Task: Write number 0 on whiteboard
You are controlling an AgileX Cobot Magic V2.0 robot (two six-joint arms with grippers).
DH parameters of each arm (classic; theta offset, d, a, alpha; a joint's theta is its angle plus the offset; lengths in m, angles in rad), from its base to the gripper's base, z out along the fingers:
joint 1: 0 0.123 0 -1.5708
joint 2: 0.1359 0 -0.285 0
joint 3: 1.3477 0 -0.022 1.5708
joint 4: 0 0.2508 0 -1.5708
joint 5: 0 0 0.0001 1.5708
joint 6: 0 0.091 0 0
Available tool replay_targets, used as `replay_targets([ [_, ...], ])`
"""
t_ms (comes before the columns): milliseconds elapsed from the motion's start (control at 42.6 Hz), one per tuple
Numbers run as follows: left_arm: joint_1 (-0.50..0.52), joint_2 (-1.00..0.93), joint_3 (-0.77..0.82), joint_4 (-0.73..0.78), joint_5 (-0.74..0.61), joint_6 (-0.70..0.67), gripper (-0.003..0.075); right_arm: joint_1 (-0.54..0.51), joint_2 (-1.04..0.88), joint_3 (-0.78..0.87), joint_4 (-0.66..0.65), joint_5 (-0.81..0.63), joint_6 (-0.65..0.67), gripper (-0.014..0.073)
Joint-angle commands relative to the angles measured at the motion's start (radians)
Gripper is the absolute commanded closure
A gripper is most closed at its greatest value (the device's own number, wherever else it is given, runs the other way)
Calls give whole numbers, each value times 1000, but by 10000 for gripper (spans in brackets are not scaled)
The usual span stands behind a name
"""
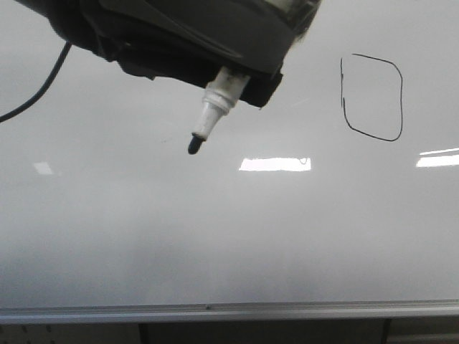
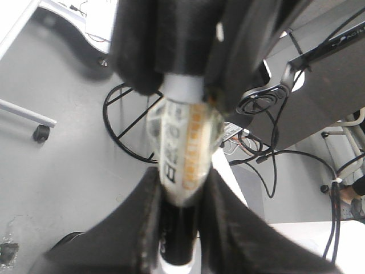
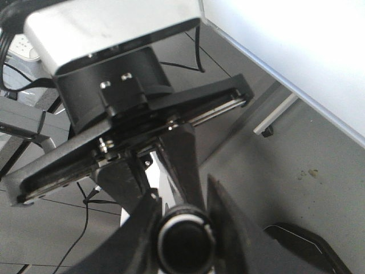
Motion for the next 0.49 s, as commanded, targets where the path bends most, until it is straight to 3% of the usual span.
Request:
replay_targets([
  [0, -8, -35, -30, -40, 47, -1, 740, 3, -23, -24, 90, 2, -7, 569],
  [211, -1, -35, -30, 64, 14, -1, 740, 3, -38, -46, 101, -42, -31, 147],
  [282, 13, -35, -30, 102, -12, -3, 740, 3, -63, -60, 101, -81, -43, 111],
  [470, 135, -35, -30, 205, -110, -100, 739, 2, -216, -56, 19, -312, -55, 128],
])
